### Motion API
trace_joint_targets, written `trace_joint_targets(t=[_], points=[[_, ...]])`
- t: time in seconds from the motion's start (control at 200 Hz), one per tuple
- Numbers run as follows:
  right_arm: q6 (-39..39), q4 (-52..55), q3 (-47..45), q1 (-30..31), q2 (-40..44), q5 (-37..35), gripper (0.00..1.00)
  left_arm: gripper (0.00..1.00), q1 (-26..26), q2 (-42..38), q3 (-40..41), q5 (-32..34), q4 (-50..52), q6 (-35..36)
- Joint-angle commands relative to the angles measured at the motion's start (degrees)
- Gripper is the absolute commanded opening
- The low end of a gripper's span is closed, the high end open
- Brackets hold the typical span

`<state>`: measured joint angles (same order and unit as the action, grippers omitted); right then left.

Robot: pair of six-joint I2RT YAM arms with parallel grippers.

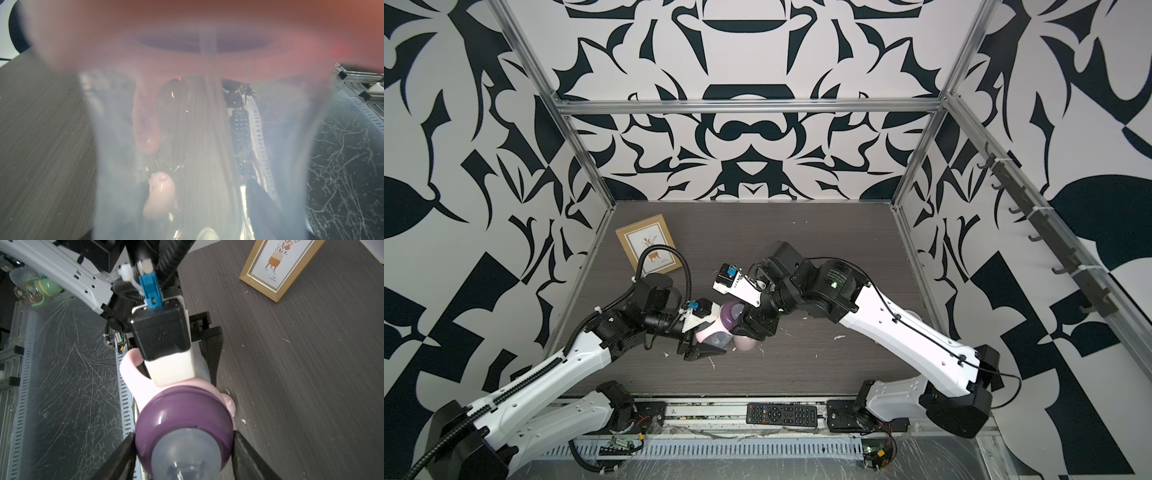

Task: Assemble the baby bottles
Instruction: Screw the nipple onto the baby bottle.

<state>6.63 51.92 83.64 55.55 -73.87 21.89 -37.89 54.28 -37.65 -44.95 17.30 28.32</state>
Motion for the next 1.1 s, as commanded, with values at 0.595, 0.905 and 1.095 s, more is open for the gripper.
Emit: trace_joint_targets(t=[0.595,0.905,1.095], points=[[-29.33,-20.83,-4.36,-2.37,-9.29,13.33,0.00,0.00,-0.17,-13.48,5.48,31.64,-18.53,3.15],[-34.82,-11.62,0.83,-4.51,-7.95,8.62,0.86,0.00,-0.17,-15.49,10.08,42.36,-26.24,6.19],[-44.34,-18.91,-2.12,-4.57,-9.34,11.47,0.95,0.00,-0.23,-14.26,13.56,48.38,-35.60,12.46]])
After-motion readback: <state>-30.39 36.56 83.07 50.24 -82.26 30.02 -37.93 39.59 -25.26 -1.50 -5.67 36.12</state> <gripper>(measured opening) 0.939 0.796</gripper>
